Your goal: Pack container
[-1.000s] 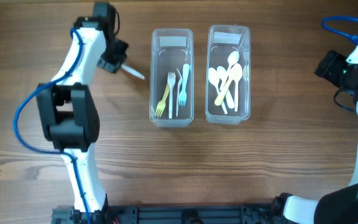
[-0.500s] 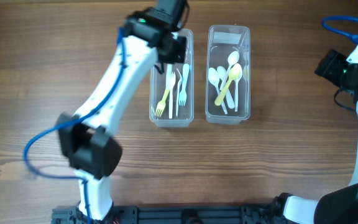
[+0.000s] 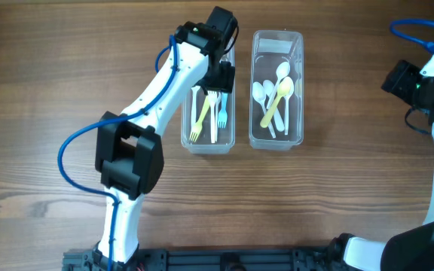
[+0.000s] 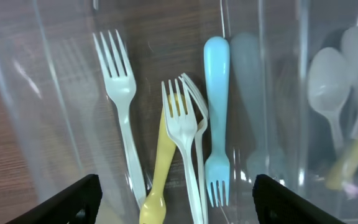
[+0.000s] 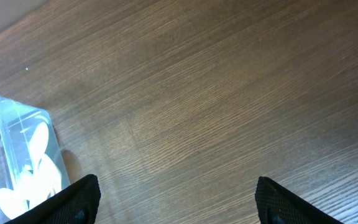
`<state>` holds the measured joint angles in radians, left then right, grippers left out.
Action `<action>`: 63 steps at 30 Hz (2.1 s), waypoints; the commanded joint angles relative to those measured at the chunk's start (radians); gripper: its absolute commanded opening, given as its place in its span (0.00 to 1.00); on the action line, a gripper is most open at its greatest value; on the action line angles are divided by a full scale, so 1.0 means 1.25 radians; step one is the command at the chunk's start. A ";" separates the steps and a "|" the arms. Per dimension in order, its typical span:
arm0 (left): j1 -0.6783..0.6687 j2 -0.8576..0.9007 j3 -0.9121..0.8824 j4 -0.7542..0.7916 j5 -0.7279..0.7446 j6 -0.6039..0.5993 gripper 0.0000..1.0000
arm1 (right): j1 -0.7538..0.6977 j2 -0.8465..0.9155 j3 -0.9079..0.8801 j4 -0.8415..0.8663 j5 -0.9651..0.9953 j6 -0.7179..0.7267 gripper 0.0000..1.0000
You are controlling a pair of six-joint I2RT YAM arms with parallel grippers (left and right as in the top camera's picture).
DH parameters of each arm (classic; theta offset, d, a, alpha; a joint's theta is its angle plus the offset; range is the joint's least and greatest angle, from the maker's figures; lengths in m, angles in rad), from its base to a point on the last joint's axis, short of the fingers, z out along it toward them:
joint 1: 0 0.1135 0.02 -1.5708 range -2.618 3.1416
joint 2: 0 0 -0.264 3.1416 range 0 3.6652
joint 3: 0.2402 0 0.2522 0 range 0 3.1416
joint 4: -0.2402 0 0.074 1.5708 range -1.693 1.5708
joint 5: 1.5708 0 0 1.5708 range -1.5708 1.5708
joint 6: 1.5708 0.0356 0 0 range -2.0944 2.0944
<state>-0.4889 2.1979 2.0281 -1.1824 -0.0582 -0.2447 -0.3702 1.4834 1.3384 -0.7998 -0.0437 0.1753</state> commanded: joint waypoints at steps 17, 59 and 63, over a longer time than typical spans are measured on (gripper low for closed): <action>0.351 -0.483 0.005 0.048 -0.164 0.046 1.00 | -0.002 -0.380 0.036 0.255 -0.367 -0.269 0.85; 0.390 -0.491 0.005 0.048 -0.164 0.046 1.00 | 0.014 -0.496 0.018 0.208 -0.504 -0.266 0.99; 0.390 -0.491 0.005 0.048 -0.164 0.046 1.00 | 0.095 -0.591 -0.075 0.225 -0.461 -0.267 1.00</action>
<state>-0.0063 1.5894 2.0289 -1.1225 -0.2504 -0.2058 -0.3168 0.8375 1.3231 -0.5323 -0.6209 -0.1551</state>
